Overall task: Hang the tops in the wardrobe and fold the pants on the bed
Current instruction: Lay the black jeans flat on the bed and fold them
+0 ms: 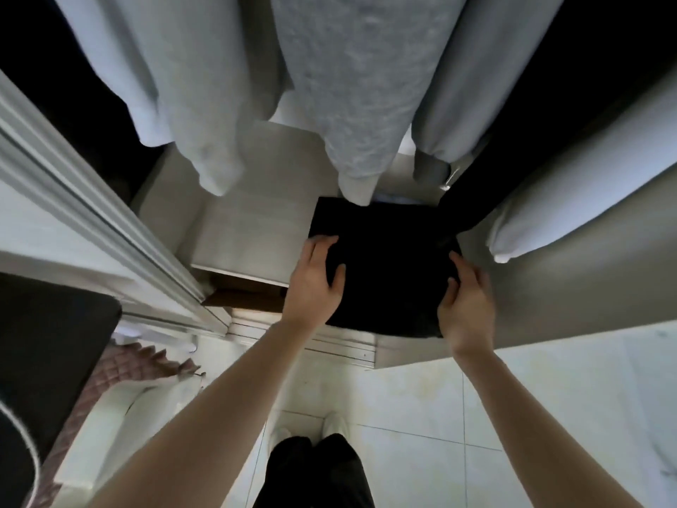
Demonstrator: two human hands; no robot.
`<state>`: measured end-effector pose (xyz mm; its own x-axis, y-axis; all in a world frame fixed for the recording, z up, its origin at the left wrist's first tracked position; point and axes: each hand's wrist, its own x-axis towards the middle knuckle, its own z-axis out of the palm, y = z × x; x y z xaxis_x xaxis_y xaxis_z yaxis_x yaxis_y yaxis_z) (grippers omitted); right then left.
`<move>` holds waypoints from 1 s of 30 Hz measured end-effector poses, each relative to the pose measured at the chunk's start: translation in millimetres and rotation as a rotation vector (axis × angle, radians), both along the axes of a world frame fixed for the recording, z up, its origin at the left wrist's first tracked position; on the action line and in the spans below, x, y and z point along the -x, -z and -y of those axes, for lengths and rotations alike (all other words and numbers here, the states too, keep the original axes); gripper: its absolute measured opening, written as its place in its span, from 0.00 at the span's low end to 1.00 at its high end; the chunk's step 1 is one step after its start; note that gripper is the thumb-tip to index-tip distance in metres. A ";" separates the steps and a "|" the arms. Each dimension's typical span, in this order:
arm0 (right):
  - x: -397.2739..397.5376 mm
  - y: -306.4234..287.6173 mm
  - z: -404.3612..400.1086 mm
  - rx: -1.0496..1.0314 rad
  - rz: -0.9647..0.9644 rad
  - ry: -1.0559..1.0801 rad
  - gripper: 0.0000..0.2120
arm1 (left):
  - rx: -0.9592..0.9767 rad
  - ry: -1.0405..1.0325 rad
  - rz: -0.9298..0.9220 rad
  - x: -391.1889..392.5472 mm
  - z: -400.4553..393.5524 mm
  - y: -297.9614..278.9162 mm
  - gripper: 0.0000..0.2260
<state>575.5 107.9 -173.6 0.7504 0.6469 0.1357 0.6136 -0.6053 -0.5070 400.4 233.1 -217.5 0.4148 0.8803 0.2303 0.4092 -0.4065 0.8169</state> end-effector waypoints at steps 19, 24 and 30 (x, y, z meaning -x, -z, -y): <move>-79.2 121.8 -52.1 0.324 -0.284 0.047 0.41 | 0.339 0.061 -0.292 -57.7 -56.6 127.1 0.34; -73.3 116.0 -42.5 0.214 -0.079 0.101 0.39 | 0.276 -0.007 -0.079 -55.8 -50.0 111.6 0.27; -59.8 138.1 -21.7 0.563 0.030 -0.050 0.41 | 0.239 0.187 -0.531 -36.2 -36.1 135.8 0.30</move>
<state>635.3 129.6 -311.7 0.7181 0.6605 -0.2192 0.6578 -0.7470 -0.0964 436.6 269.2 -353.3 0.5715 0.7830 -0.2457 0.7249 -0.3413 0.5983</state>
